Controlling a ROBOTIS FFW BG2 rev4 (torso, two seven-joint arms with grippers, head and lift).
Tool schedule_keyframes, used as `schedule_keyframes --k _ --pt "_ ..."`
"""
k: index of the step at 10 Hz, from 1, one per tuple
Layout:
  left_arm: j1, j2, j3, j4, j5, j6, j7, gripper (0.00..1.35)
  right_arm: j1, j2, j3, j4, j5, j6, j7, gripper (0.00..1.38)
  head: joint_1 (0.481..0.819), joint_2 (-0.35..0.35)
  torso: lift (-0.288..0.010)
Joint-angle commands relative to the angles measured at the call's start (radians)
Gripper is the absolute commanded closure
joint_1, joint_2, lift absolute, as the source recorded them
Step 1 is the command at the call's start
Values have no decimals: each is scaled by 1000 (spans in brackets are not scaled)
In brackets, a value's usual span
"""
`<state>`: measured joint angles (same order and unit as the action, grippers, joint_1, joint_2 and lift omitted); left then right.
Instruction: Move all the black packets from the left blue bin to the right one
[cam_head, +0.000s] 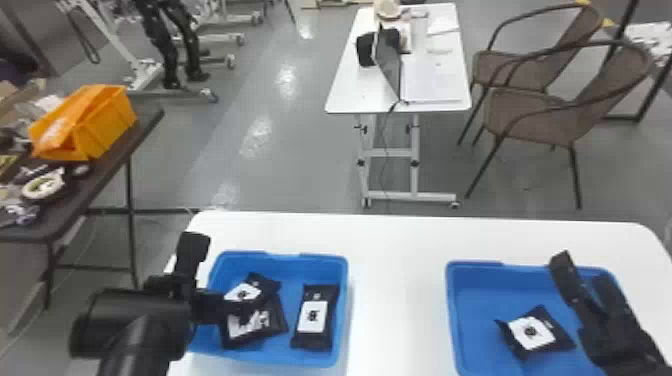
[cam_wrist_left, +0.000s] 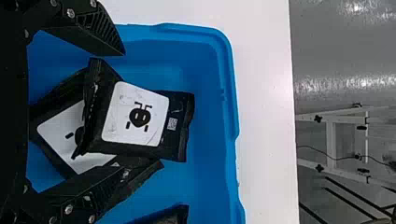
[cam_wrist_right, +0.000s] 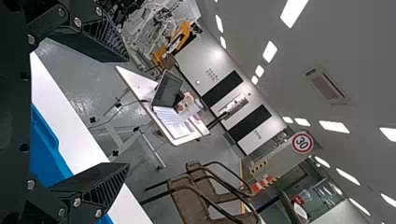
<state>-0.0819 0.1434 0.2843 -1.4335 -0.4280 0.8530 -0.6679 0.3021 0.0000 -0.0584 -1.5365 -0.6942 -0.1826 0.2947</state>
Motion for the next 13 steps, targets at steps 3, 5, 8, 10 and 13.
schedule_keyframes --k 3,5,8,10,13 --pt "-73 9 -31 160 -11 -91 -21 186 -1 1 -1 4 -13 -1 7 231 695 164 0" --pt "-76 1 -34 174 -14 -89 -22 542 0 1 -1 6 -24 0 11 231 695 150 0" --pt "-73 7 -39 143 -12 -97 -78 869 0 1 0 12 -30 0 12 231 695 137 0" --pt "-45 2 -43 91 -26 -106 -122 1039 -5 1 0 19 -34 0 23 231 695 131 0" --pt "70 -47 -33 -212 -15 -100 -202 1039 -8 1 3 19 -38 0 29 231 695 112 0"
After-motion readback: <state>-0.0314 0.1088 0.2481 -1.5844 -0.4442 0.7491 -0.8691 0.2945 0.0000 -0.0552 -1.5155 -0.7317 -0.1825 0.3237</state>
